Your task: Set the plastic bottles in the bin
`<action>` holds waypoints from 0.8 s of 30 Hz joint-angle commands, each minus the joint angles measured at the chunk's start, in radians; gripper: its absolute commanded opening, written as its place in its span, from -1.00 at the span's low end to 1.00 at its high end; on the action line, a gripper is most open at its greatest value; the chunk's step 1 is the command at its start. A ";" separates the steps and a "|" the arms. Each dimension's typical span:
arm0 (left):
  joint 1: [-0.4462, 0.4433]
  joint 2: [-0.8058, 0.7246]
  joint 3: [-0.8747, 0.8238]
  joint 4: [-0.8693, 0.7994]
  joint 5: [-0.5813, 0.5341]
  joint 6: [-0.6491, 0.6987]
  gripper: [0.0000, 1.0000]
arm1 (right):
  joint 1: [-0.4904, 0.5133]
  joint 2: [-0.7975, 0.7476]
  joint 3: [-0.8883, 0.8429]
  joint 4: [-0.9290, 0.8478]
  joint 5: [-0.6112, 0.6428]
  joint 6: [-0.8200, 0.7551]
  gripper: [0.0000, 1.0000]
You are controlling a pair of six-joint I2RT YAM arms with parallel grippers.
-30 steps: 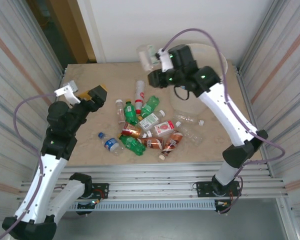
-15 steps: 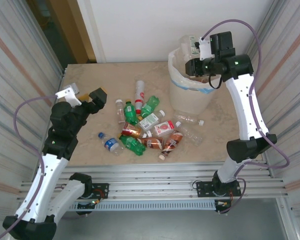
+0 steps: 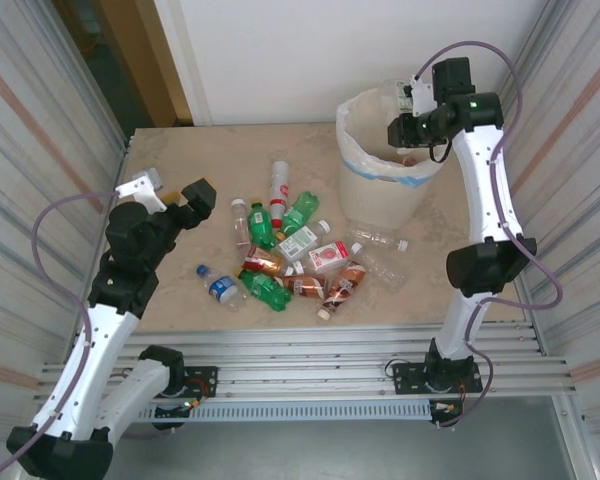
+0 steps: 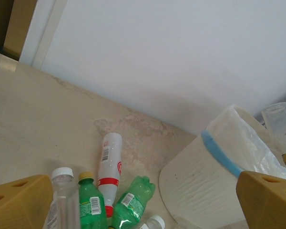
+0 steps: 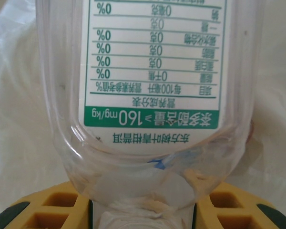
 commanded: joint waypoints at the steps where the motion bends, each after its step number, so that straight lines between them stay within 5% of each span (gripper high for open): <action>1: -0.003 -0.001 -0.008 0.001 -0.025 0.019 0.97 | -0.001 0.047 0.057 -0.052 0.042 -0.055 -0.88; 24: 0.038 0.039 0.022 -0.078 -0.030 0.019 0.97 | 0.032 0.239 0.059 -0.078 0.235 -0.115 -0.68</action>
